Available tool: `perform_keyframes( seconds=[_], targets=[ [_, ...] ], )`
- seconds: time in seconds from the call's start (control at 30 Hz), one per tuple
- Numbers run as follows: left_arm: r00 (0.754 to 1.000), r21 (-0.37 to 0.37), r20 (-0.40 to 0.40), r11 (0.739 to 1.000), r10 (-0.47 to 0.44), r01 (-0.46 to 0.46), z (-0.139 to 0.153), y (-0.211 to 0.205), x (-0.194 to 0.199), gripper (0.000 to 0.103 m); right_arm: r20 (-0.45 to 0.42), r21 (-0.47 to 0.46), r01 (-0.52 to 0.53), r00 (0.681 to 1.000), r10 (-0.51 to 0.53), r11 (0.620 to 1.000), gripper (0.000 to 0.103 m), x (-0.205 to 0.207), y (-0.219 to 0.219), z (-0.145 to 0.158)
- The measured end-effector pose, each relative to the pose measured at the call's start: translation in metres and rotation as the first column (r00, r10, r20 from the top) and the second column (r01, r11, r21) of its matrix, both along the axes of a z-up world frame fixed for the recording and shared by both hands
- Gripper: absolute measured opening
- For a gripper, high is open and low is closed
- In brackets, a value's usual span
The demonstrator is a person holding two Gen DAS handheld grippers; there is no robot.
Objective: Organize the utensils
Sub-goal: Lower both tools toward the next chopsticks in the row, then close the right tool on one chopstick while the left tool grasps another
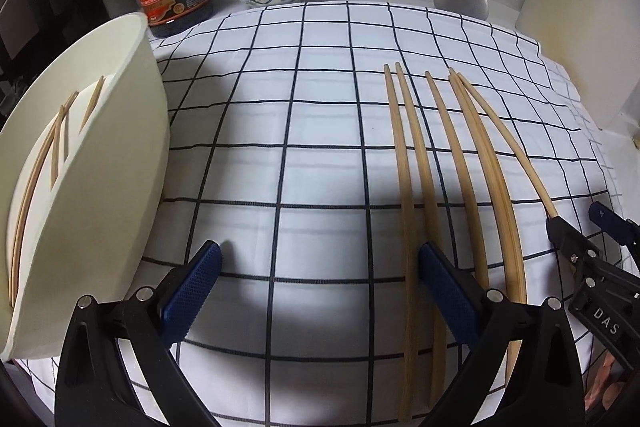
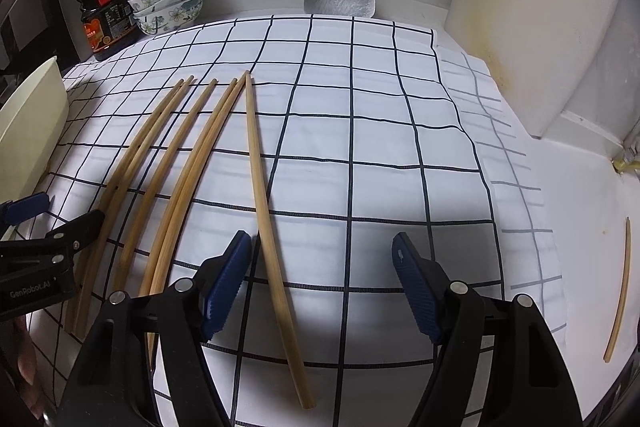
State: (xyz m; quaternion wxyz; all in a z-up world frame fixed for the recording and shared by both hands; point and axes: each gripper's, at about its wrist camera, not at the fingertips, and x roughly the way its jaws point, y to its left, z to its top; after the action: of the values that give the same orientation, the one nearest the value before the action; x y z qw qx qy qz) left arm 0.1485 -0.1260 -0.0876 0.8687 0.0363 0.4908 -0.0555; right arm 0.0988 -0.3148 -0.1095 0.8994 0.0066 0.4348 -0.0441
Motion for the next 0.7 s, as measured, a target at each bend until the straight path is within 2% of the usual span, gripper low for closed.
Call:
perform_keyframes(
  seconds=[0.1, 0.13, 0.27, 0.33, 0.4, 0.43, 0.5, 0.7],
  targets=[
    [1.0, -0.007, 0.015, 1.0, -0.016, 0.016, 0.0, -0.002, 0.001, 0.091, 0.007, 0.008, -0.015, 1.0, 0.015, 1.0, 0.061, -0.001, 0.002, 0.0],
    [1.0, -0.01, 0.021, 1.0, -0.023, 0.023, 0.001, -0.004, 0.0, 0.088, 0.007, 0.011, -0.026, 1.0, 0.026, 1.0, 0.055, -0.001, 0.004, 0.0],
    [0.998, -0.015, 0.037, 0.998, -0.054, 0.055, 0.006, -0.012, -0.002, 0.062, 0.013, 0.004, -0.069, 0.998, 0.069, 0.998, 0.029, -0.001, 0.014, 0.001],
    [0.997, -0.018, 0.042, 0.998, -0.064, 0.065, 0.008, -0.014, -0.004, 0.049, 0.014, 0.0, -0.088, 0.996, 0.088, 0.996, 0.022, -0.001, 0.019, 0.002],
    [0.996, -0.021, 0.05, 0.997, -0.074, 0.076, 0.009, -0.016, -0.007, 0.032, 0.011, -0.007, -0.096, 0.995, 0.097, 0.995, 0.017, -0.001, 0.022, 0.002],
    [0.995, -0.024, 0.052, 0.996, -0.08, 0.081, 0.009, -0.017, -0.007, 0.028, 0.01, -0.005, -0.1, 0.995, 0.1, 0.995, 0.01, -0.001, 0.023, 0.002],
    [0.995, -0.03, 0.052, 0.995, -0.089, 0.091, 0.01, -0.019, -0.009, 0.008, 0.011, -0.011, -0.093, 0.996, 0.093, 0.996, 0.006, -0.001, 0.024, 0.002],
    [0.994, -0.045, 0.055, 0.994, -0.097, 0.1, 0.009, -0.017, -0.01, 0.007, 0.016, 0.04, -0.078, 0.997, 0.077, 0.996, 0.006, 0.0, 0.017, 0.003]
  ],
)
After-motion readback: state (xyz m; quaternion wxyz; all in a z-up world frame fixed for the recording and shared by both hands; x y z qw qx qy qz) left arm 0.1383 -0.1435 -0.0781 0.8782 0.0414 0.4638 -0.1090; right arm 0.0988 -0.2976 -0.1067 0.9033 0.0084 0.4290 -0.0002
